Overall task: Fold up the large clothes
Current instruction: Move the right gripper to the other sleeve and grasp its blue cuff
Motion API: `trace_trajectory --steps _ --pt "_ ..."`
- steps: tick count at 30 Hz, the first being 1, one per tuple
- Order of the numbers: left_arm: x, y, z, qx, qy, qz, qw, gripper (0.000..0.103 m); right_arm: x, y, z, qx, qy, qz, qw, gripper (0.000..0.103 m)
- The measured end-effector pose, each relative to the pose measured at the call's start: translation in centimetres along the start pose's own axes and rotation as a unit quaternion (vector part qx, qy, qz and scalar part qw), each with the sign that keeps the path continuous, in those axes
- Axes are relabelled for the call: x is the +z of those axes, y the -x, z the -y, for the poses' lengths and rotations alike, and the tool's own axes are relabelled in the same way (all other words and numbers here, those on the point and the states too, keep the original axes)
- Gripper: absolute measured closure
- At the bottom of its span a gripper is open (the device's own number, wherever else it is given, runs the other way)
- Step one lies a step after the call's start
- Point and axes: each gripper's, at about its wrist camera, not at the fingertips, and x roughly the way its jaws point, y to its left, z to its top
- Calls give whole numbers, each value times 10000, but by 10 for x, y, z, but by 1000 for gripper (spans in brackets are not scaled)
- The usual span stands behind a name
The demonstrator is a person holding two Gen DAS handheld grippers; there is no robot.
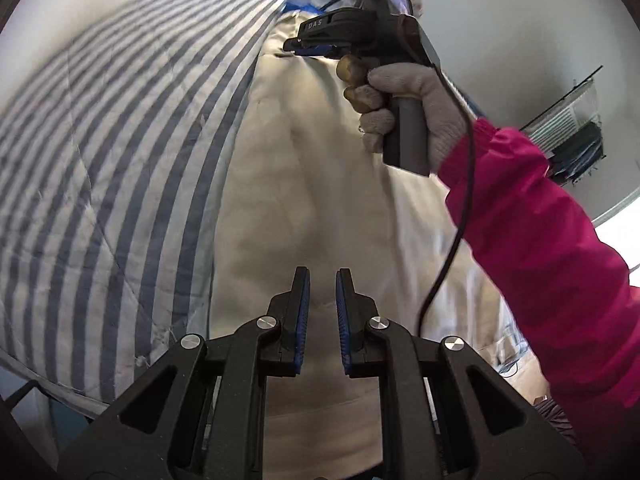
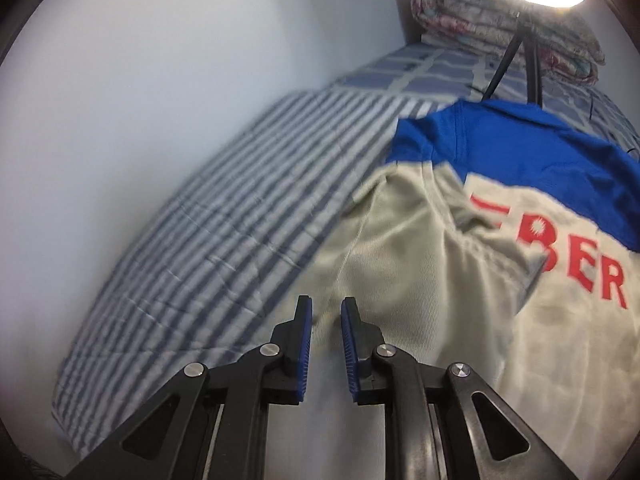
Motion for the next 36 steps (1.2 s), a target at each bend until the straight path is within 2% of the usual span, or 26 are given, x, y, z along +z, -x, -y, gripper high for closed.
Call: trace_trajectory --steps 3,5,7,10,12,17,20,22,26,27,28,31,33,36 --pt "-12 -20 -10 85 4 -271 9996 92 -4 -6 11 216 -304 105 9992 92" --pt "-15 -21 -14 -7 -5 -200 9998 92 -2 -2 16 286 -463 71 9985 92" --pt "-16 -18 -13 -14 -72 -234 9997 92 -4 11 13 183 -420 85 9989 91" --pt "-22 -5 -14 -135 -21 -173 9998 92 -18 44 1 531 -281 149 9981 91" --pt "-25 6 -14 -188 -17 -115 9998 92 -36 67 -13 740 -58 114 9972 91" --pt "-38 28 -8 -394 -132 -6 9991 92 -90 106 -42 931 314 -133 9951 90" --pt "-52 25 3 -297 -327 -79 9990 92 -129 122 -52 974 342 -382 9939 90" --pt "-57 22 4 -194 -340 -106 9992 92 -152 128 -57 999 349 -495 9932 90" --pt "-67 18 -7 -237 -250 -171 9993 92 -191 119 -64 1104 194 -746 9909 90" --pt "-69 17 -8 -224 -306 -195 9991 92 -201 112 -68 918 294 -846 9917 90" --pt "-72 17 -9 -240 -317 -206 9990 92 -204 104 -67 825 362 -904 9918 90" --pt "-75 20 -9 -237 -318 -155 9991 92 -204 112 -69 835 321 -761 9931 90" --pt "-82 29 -10 -331 -148 -128 9993 92 -199 127 -78 1032 392 -527 9925 88" --pt "-91 55 -12 -227 -162 51 9996 92 -201 139 -103 1366 836 -478 9859 88"
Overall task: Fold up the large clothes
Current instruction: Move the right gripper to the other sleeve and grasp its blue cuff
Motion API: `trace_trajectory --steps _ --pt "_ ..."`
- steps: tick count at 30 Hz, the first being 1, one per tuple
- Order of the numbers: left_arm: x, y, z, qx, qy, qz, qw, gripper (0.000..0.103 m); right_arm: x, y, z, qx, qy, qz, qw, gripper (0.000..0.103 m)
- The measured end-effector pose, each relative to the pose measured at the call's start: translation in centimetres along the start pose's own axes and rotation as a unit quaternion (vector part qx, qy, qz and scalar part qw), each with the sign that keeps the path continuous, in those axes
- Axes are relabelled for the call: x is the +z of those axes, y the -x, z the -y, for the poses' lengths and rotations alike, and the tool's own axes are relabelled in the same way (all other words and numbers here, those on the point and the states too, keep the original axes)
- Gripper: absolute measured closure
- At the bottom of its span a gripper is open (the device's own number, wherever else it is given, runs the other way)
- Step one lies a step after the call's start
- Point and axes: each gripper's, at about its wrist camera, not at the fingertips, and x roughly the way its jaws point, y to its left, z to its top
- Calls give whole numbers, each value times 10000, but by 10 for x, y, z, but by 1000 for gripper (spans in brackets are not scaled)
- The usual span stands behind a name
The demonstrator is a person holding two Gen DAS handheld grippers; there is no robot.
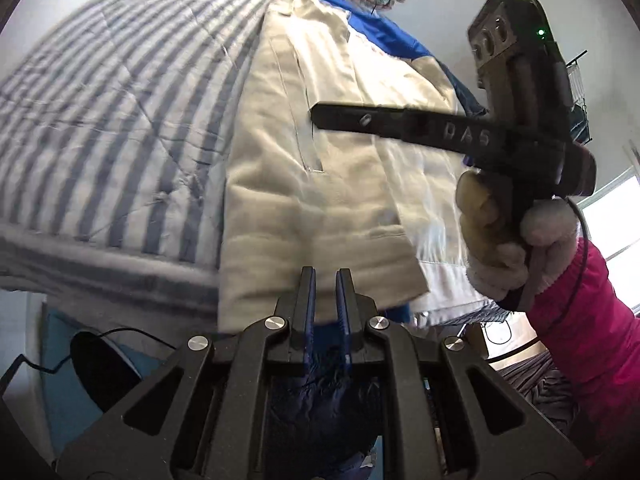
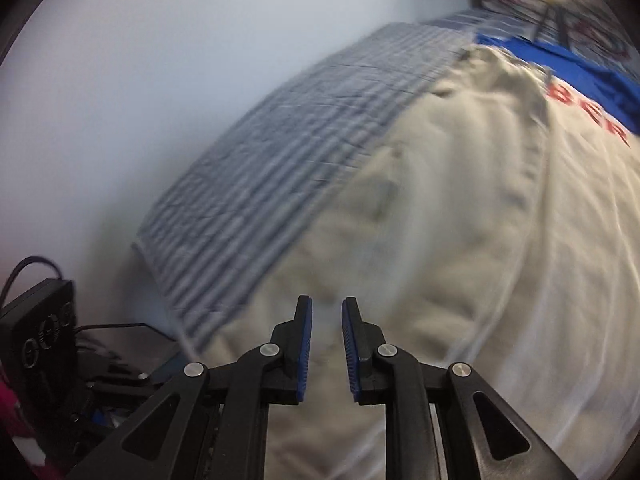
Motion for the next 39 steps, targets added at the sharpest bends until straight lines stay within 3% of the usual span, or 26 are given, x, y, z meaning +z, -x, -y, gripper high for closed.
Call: trace_trajectory --steps 5,10,15,17,19,22,26,28,29,32,35,39 --pt "-9 32 -3 298 63 236 9993 92 -4 -24 -26 87 360 -330 9988 88" --pt "-16 59 -8 723 71 463 9963 92 -16 -48 -26 56 184 -454 9988 88" --pt "-1 75 -7 685 116 681 9953 92 -23 -36 -32 -15 62 -348 9994 88" --pt "8 81 1 622 -9 769 9951 92 -24 -19 -32 22 -9 -248 9997 86" --pt "19 85 12 607 -179 852 9944 92 -28 5 -32 -64 -49 -21 10000 76" --pt "33 87 27 577 -430 928 9931 92 -36 44 -25 -368 -106 318 9988 69" --pt "54 76 54 462 -658 962 9921 92 -54 94 -3 -660 -462 893 9927 48" --pt "62 69 68 380 -770 933 9919 91 -65 116 11 -816 -701 1092 9882 48" --pt "65 64 76 355 -839 904 9917 91 -70 126 16 -958 -766 1148 9858 48" --pt "71 48 97 201 -948 823 9919 91 -88 153 32 -1356 -804 1283 9791 34" --pt "72 28 119 9 -1005 718 9923 90 -106 176 47 -1849 -851 1288 9706 33" --pt "72 5 154 -170 -1368 421 9896 90 -130 207 79 -2278 -1436 1107 9567 32"
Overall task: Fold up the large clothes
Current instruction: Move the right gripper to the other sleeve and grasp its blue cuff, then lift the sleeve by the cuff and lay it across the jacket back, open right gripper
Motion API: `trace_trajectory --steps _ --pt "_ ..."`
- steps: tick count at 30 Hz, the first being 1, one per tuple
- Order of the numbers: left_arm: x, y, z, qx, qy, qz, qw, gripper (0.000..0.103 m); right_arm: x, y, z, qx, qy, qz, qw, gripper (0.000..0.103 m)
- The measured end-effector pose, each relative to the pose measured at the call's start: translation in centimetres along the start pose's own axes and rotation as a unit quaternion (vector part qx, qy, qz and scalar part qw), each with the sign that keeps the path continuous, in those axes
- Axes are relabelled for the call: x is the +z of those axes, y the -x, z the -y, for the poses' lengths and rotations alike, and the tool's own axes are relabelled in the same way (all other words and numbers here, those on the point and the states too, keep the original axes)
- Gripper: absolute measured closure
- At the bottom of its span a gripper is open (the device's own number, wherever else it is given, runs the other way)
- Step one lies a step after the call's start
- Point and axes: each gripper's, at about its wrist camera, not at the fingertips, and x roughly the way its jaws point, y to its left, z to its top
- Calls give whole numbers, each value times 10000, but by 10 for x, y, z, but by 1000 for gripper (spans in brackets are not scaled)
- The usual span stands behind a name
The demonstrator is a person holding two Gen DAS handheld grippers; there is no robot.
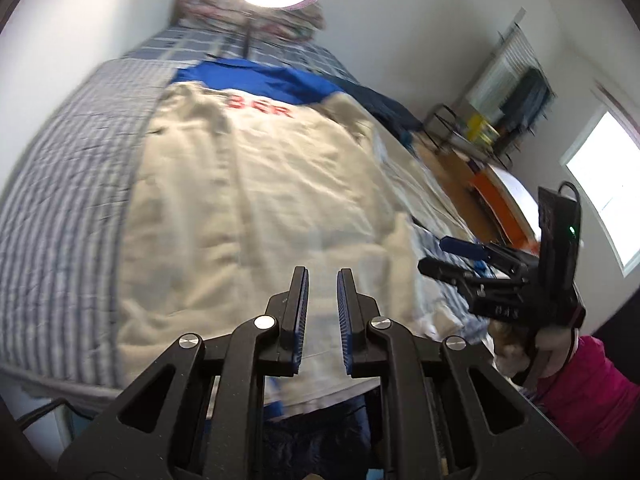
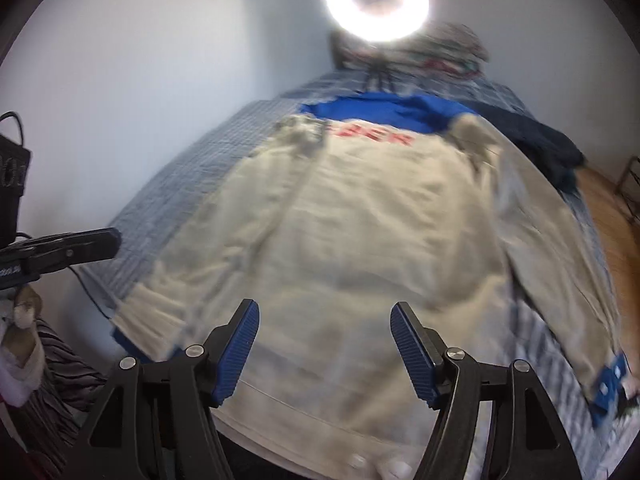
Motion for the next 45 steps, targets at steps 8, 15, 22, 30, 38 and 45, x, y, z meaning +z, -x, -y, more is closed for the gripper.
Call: trace_trajectory --steps 8,15,22,30,38,45 --pt "28 -39 22 -242 -147 -66 9996 90 -36 33 126 -286 -1595 92 9867 35" --pt "26 -74 14 -317 114 -435 9985 90 -92 47 228 -174 -3334 97 9426 63" --pt "24 -90 26 -358 -116 -548 9978 90 -132 47 295 -675 -4320 10 8994 71" --pt "23 -91 22 -241 -182 -591 9978 90 -156 38 327 -419 -4828 -36 8747 71" --pt "21 -92 10 -199 -19 -689 9974 90 -133 18 318 -480 -4337 -218 8995 81" --pt "16 -95 11 -177 -124 -804 9965 90 -125 34 338 -1056 -4359 223 8935 79"
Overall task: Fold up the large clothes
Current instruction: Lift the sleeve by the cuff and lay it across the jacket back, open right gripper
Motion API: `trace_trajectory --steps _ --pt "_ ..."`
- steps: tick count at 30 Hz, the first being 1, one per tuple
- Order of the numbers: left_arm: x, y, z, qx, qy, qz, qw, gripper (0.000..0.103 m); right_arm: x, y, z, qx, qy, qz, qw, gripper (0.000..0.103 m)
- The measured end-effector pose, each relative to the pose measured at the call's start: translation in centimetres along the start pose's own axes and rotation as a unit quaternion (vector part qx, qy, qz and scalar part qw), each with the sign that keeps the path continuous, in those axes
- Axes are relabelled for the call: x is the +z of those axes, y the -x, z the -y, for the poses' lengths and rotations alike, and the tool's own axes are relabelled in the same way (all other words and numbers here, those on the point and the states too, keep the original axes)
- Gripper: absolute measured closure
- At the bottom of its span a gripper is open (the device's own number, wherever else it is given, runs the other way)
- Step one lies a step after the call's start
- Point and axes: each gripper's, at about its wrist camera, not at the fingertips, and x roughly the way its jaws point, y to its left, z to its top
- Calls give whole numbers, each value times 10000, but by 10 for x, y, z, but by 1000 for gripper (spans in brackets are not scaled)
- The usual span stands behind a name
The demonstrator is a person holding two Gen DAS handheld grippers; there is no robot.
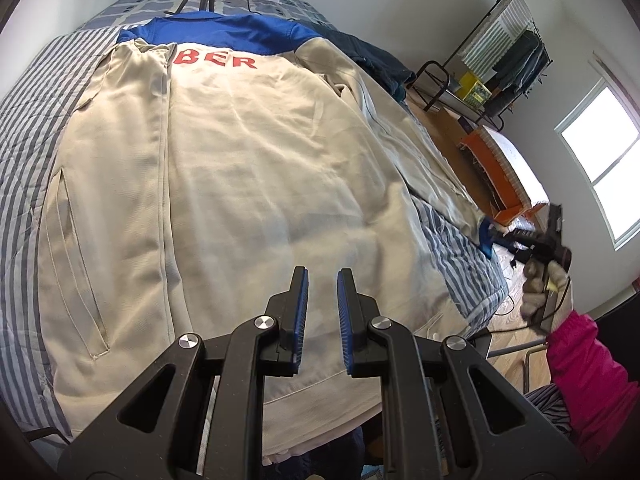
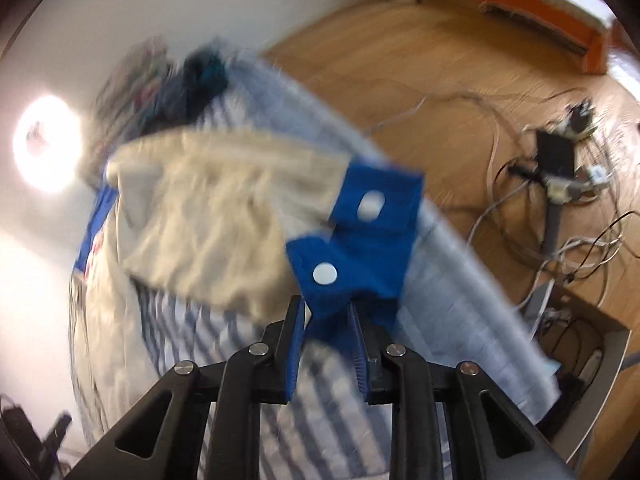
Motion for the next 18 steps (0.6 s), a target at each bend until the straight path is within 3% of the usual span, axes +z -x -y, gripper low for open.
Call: trace_trajectory --steps 2,7,10,14,18 --pt "-1 -2 1 1 -39 -29 10000 90 9 5 8 -91 -87 127 9998 78" --pt "0 -4 4 -36 -104 -49 9999 90 11 -5 26 281 -371 -161 9988 70" --pt "1 -4 6 -56 -140 -41 9999 90 8 -15 24 106 -164 -332 9993 66" --pt "1 -7 8 -88 -214 -80 9997 90 9 -23 33 -91 -356 -347 9987 65" --pt "-1 -10 11 17 -355 -119 9993 90 18 -32 54 653 -863 -386 9934 60"
